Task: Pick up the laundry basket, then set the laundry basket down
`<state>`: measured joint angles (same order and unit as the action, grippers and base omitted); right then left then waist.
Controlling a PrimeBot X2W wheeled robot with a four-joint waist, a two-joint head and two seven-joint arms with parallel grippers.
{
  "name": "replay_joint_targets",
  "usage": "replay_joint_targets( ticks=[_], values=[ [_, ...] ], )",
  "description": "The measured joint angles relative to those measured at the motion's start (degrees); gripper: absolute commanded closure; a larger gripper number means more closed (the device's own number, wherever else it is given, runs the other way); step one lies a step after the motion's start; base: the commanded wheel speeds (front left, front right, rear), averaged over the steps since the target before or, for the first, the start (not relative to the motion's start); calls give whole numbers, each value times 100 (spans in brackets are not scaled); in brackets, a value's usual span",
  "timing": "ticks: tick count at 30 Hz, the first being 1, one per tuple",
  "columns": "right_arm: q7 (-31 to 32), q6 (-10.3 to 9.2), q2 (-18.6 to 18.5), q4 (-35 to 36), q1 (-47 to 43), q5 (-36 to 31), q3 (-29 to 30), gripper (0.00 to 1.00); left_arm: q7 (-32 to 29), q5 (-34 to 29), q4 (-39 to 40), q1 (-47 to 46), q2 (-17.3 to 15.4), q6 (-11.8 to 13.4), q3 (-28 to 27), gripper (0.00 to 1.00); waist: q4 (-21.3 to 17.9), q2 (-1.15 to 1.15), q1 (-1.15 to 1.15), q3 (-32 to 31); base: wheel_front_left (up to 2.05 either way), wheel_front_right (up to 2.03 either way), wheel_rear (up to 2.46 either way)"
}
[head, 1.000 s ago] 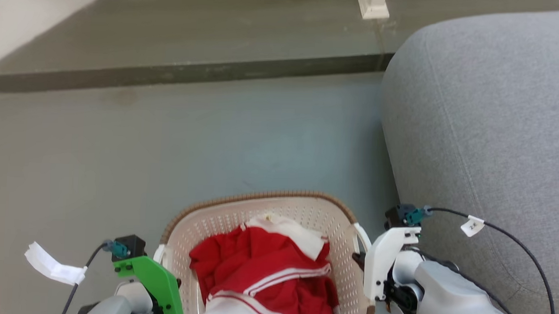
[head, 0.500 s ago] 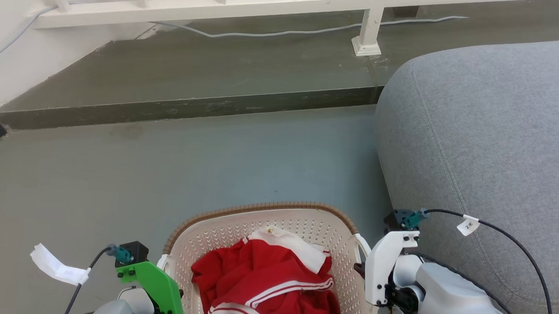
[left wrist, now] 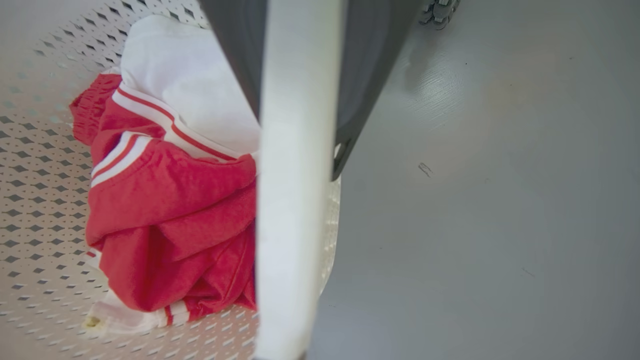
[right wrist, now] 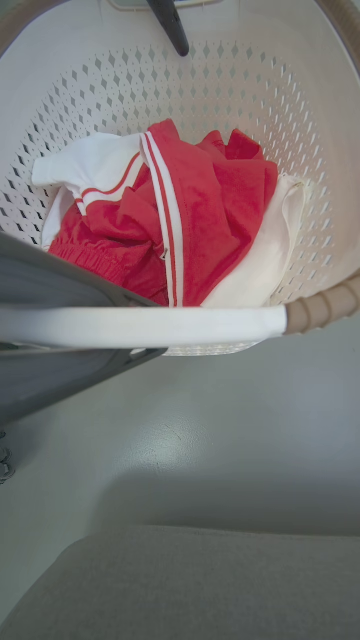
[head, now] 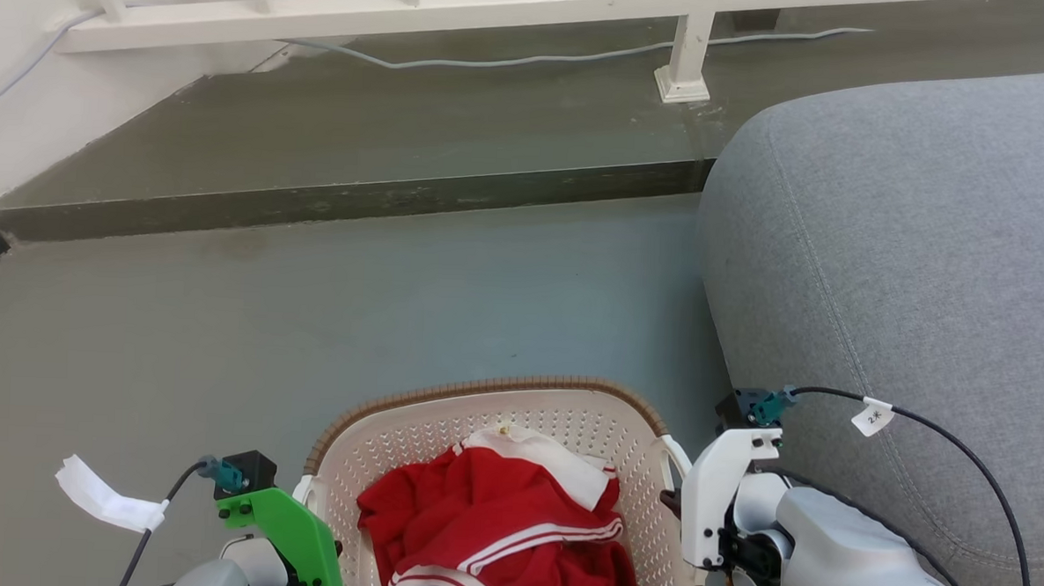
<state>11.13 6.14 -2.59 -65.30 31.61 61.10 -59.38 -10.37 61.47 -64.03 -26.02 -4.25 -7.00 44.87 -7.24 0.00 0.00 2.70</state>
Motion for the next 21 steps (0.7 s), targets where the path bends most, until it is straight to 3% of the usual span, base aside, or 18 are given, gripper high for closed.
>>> replay_joint_targets(
  ticks=[12,21],
  values=[
    [0,0,-13,14,53,52,-58,100,37,86,10,-18,-12,3,60,100,-14,0,0,99,0,0,0],
    [9,-13,-33,109,302,107,-82,100,-19,94,140,-322,-154,3,119,100,-19,0,0,544,0,0,0]
  ],
)
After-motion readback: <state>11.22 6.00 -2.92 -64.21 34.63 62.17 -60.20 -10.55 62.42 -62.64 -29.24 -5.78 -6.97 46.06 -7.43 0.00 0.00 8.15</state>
